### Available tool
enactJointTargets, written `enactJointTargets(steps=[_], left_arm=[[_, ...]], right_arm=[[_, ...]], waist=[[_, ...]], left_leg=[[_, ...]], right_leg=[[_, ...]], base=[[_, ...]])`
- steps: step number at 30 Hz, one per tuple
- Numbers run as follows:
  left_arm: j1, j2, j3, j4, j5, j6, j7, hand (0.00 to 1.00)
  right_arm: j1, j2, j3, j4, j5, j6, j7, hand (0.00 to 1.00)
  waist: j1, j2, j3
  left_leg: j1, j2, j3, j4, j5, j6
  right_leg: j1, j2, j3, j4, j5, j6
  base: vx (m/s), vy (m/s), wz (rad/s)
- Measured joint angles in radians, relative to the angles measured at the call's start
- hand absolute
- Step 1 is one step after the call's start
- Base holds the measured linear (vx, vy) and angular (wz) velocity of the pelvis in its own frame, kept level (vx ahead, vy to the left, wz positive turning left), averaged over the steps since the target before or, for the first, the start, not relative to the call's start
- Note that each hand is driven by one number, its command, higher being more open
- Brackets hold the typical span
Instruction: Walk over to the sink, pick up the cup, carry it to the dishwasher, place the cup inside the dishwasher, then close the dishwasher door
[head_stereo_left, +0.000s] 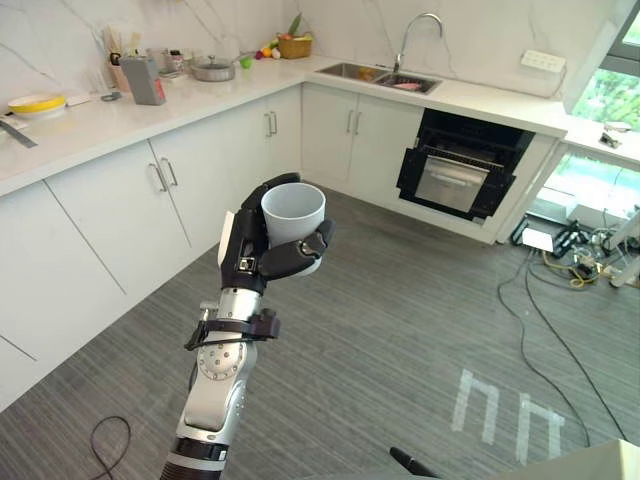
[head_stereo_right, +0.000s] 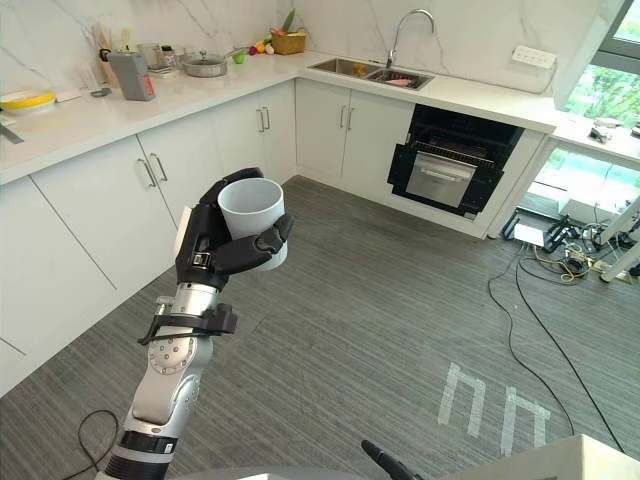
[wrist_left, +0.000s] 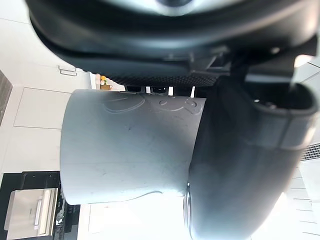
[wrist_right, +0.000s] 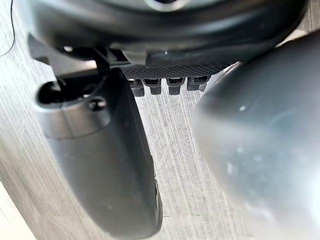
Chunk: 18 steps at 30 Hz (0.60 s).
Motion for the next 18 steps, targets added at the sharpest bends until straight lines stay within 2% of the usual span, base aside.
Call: enactJointTargets(steps=[11, 18], left_arm=[[0.0, -0.002, 0.007, 0.059, 0.001, -0.026, 0.064, 0.0], [-0.01, -0.012, -0.015, 0.07, 0.001, -0.046, 0.129, 0.0]], right_arm=[[0.011, 0.001, 0.005, 0.0, 0.008, -0.012, 0.007, 1.0], [0.011, -0.003, 0.027, -0.017, 0.036, 0.002, -0.008, 1.0]], waist=[[-0.003, -0.004, -0.006], [-0.026, -0.004, -0.006]], left_leg=[[0.049, 0.007, 0.075, -0.057, 0.02, 0.006], [0.075, 0.02, 0.138, -0.068, 0.03, 0.004]], right_leg=[[0.022, 0.004, 0.056, -0.06, 0.053, -0.002], [0.031, 0.016, 0.112, -0.109, 0.094, 0.002]], base=[[-0.04, -0.002, -0.17], [-0.01, 0.001, -0.27]])
